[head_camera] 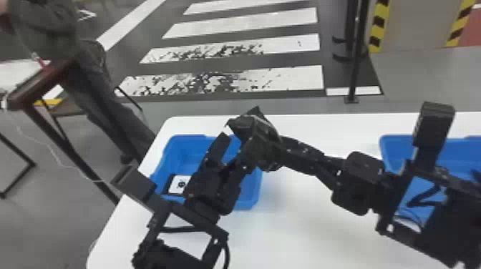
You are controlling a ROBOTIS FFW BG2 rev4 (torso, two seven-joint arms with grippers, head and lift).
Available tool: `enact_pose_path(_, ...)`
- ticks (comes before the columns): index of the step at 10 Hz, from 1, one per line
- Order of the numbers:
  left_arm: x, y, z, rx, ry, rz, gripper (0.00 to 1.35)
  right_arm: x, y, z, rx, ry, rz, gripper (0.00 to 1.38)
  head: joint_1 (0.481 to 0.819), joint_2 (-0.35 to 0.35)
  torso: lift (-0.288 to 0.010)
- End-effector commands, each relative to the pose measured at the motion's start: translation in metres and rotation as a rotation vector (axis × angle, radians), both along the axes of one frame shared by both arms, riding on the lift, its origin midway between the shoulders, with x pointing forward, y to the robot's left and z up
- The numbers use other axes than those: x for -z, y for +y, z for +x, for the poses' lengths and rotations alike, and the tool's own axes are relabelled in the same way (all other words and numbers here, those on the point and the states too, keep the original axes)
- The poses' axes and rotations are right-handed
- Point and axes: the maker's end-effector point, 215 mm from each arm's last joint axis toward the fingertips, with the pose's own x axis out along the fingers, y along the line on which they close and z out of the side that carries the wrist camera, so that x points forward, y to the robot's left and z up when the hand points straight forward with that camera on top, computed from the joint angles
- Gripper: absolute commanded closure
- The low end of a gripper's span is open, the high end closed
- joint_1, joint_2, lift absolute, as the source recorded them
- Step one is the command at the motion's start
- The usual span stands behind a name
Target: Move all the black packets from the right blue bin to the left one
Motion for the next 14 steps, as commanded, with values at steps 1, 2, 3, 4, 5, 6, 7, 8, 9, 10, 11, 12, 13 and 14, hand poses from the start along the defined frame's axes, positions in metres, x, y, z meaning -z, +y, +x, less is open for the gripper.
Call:
enact_pose_path(1,-0.004,-0.007,-0.001,0.013,-0.009,-0.014,0.11,0.000,0.005,-0.004,-0.016,0.003,0.005,1.13,0.695,0.282,-0.140)
enact_pose_path(2,-0.006,-0.007,-0.001,0.014,-0.014,-0.012,0.14,0.000,0.005,-0.003,-0.016,0.003,0.005,1.13,0.695,0.286,-0.140)
enact_pose_path(3,-0.007,-0.008,-0.001,0.014,-0.016,0.002,0.53,-0.003,0.005,-0.002,-0.014,-0.002,0.010,1.13,0.695,0.285,-0.140)
enact_pose_path(4,-0.007,-0.011,-0.001,0.020,-0.004,0.013,1.11,-0.003,0.004,-0.001,-0.011,0.000,0.016,1.13,0.695,0.284,-0.140)
enact_pose_path(5,-0.006,-0.012,-0.002,0.009,0.011,0.044,1.21,-0.006,0.004,0.000,-0.009,-0.002,0.027,1.13,0.695,0.282,-0.140)
enact_pose_path(6,-0.005,-0.010,-0.002,-0.007,0.016,0.055,1.21,-0.010,0.003,0.003,-0.004,-0.009,0.037,1.13,0.695,0.279,-0.140)
enact_pose_path(7,-0.002,-0.014,-0.003,-0.003,0.025,0.060,1.21,-0.013,0.002,0.007,0.002,-0.016,0.043,1.13,0.695,0.278,-0.140)
enact_pose_path(8,-0.003,-0.015,-0.003,-0.004,0.025,0.065,1.21,-0.014,0.001,0.010,0.008,-0.019,0.046,1.13,0.695,0.274,-0.140)
enact_pose_path(9,-0.007,-0.013,-0.002,-0.016,0.015,0.065,1.21,-0.016,-0.001,0.014,0.019,-0.022,0.061,1.10,0.693,0.268,-0.140)
enact_pose_path(10,-0.014,-0.002,0.001,-0.063,-0.008,0.095,1.21,-0.019,-0.006,0.019,0.039,-0.030,0.080,0.76,0.691,0.265,-0.140)
enact_pose_path(11,-0.009,0.009,0.011,-0.111,-0.018,0.159,1.21,-0.015,-0.014,0.025,0.062,-0.026,0.074,0.31,0.682,0.265,-0.140)
enact_pose_path(12,0.000,0.021,0.021,-0.164,-0.031,0.192,1.21,-0.014,-0.024,0.032,0.089,-0.027,0.080,0.04,0.672,0.268,-0.140)
enact_pose_path(13,0.009,0.032,0.029,-0.212,-0.036,0.219,1.21,-0.018,-0.038,0.039,0.129,-0.045,0.085,0.06,0.669,0.268,-0.140)
enact_pose_path(14,0.016,0.043,0.036,-0.258,-0.045,0.255,1.21,-0.015,-0.056,0.047,0.176,-0.055,0.070,0.08,0.665,0.264,-0.140)
